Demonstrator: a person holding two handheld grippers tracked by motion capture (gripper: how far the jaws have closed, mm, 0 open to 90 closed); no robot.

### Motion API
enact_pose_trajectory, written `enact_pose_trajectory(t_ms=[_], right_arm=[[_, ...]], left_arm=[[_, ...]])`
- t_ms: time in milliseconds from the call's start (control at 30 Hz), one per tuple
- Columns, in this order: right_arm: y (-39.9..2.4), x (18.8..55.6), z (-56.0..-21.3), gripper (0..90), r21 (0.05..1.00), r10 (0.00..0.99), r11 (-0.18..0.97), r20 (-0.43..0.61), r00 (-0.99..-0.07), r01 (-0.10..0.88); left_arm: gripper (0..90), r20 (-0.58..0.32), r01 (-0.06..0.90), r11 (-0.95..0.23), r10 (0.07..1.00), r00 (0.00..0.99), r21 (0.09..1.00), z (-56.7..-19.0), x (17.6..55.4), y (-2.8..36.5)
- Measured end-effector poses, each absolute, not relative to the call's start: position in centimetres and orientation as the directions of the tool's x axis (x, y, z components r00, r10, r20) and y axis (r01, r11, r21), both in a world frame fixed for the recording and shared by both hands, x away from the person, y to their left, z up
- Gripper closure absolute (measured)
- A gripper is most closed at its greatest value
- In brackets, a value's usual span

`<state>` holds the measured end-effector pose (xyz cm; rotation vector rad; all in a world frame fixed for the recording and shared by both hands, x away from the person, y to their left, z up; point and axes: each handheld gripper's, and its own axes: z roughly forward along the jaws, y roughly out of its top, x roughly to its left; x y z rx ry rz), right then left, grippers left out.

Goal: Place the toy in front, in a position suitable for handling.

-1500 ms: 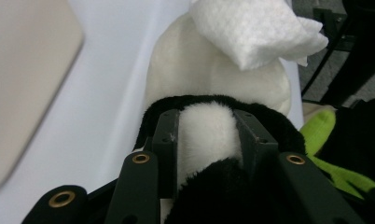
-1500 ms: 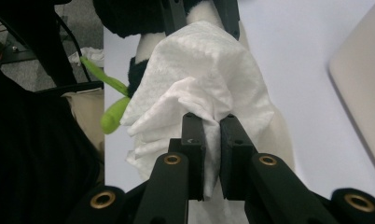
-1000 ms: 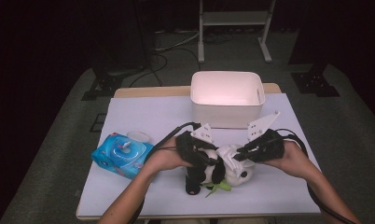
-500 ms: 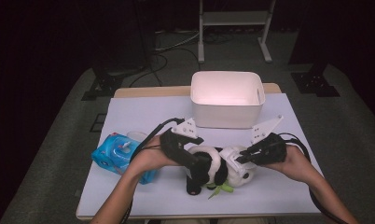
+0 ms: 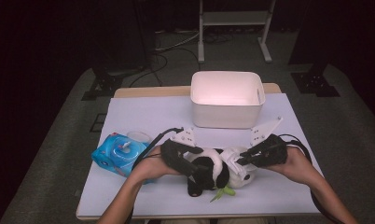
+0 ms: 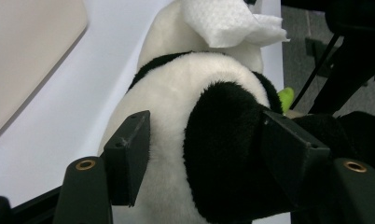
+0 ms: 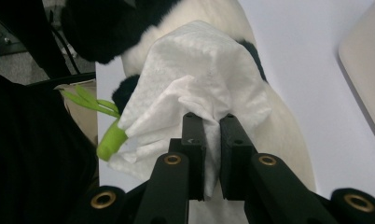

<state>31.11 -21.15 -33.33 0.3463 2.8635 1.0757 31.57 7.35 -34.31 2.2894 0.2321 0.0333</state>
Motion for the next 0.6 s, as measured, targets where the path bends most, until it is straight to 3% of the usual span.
enact_pose_trajectory(t_ms=[300,600], right_arm=[[-16.8,30.5,-33.2,81.5,0.636,0.141,0.767,-0.037,-0.989,0.085],[-20.6,30.6,-32.7,81.6,0.658,0.211,0.738,-0.014,-0.977,0.15]], left_arm=[[35.8,-0.022,0.139,-0.672,0.179,0.984,0.727,-34.4,31.3,6.7],[36.1,-0.028,0.139,-0.655,0.177,0.984,0.743,-34.5,31.2,7.2]])
